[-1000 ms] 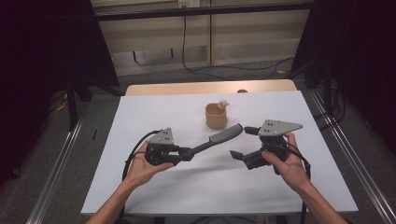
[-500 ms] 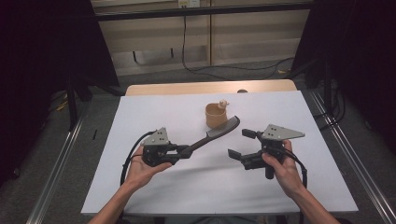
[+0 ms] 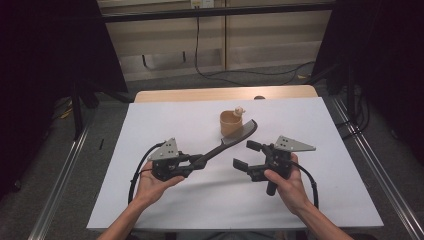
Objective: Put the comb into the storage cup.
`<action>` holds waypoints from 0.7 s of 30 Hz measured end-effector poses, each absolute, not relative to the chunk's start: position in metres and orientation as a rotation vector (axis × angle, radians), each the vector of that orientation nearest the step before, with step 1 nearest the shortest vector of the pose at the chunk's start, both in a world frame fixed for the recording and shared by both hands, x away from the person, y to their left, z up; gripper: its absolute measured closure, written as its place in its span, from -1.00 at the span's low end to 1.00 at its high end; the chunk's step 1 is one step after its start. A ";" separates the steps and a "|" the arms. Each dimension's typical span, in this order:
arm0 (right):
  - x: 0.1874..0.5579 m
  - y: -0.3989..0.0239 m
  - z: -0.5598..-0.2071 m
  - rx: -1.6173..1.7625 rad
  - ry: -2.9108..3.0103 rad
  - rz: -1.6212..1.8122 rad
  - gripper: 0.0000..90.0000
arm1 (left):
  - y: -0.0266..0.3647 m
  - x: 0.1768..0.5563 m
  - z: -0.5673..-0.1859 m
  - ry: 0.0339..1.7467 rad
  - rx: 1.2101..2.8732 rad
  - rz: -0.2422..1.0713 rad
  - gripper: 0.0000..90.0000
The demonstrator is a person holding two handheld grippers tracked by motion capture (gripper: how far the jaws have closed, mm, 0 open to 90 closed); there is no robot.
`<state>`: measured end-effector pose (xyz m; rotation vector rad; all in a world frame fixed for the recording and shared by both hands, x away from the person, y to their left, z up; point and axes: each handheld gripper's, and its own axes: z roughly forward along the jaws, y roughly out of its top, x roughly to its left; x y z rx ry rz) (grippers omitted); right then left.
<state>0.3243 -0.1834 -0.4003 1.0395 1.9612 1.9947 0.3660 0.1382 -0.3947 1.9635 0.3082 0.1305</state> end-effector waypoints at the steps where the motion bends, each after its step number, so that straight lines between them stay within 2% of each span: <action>1: 0.325 -0.181 -0.401 1.046 1.948 2.016 -0.89 | 0.138 0.365 -0.395 0.311 1.959 0.139 0.62; 17: 0.330 -0.161 -0.408 1.078 1.929 2.071 -0.83 | 0.132 0.363 -0.394 0.299 1.912 0.141 0.62; 21: 0.332 -0.159 -0.409 1.077 1.938 2.071 -0.71 | 0.131 0.363 -0.394 0.286 1.909 0.133 0.62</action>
